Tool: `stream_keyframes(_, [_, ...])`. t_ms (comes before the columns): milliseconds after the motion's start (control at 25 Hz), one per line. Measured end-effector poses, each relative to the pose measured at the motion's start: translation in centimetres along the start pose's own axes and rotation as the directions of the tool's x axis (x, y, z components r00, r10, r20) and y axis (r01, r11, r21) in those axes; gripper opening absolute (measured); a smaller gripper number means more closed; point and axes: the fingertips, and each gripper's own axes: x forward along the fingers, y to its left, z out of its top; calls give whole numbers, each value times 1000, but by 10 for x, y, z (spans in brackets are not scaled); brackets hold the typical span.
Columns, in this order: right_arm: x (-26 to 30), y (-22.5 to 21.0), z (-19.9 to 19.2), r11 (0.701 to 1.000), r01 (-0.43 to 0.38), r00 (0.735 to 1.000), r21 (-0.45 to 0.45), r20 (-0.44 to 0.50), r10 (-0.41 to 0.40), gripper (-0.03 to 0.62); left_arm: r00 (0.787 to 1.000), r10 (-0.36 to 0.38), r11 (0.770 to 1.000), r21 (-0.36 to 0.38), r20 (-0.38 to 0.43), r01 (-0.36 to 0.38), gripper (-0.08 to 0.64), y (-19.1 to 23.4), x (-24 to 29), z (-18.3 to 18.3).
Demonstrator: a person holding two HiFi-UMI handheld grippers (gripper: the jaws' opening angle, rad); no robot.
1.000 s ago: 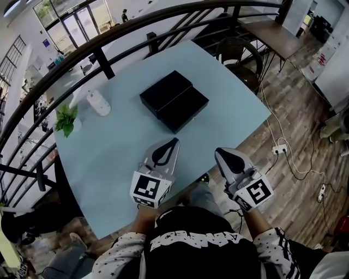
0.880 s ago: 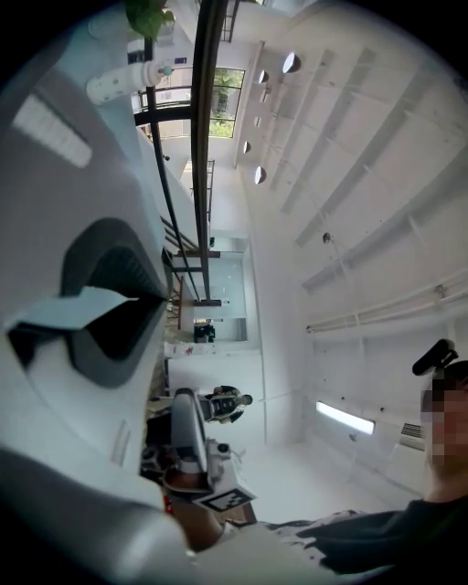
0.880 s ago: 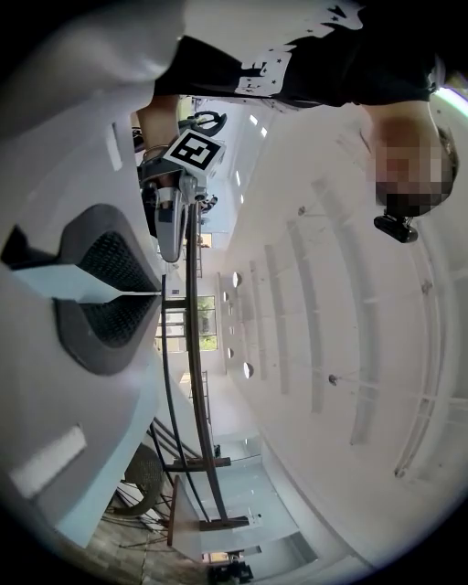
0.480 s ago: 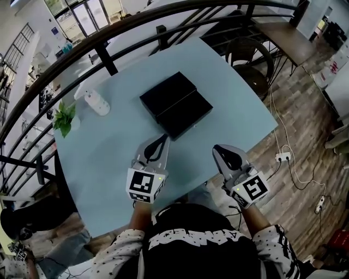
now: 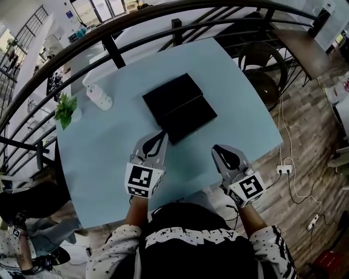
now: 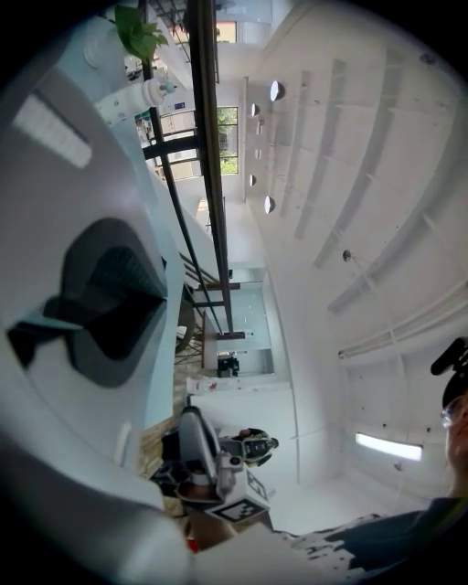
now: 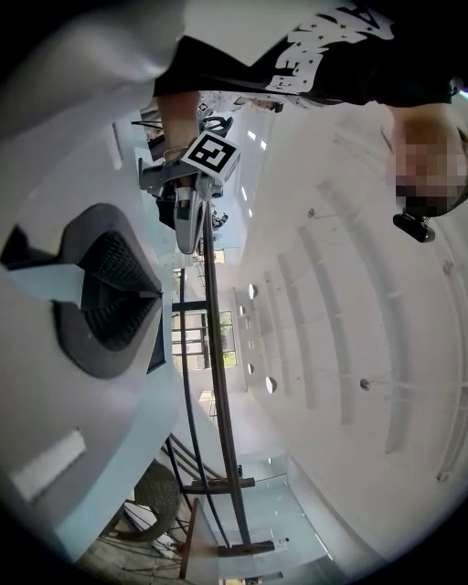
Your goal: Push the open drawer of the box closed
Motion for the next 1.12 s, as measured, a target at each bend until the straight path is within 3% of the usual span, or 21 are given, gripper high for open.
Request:
stream_keyframes(640, [31,-41,-53,995,-89,992,34,-90,92,26,985,138,988,-53,-107,-144,0,20,26,-33])
stream_keyframes(1120, [48,-61,-92,987,-154,974,52,-160,160,43,953,246,964,-56,-177,-259,0,40,38,-55])
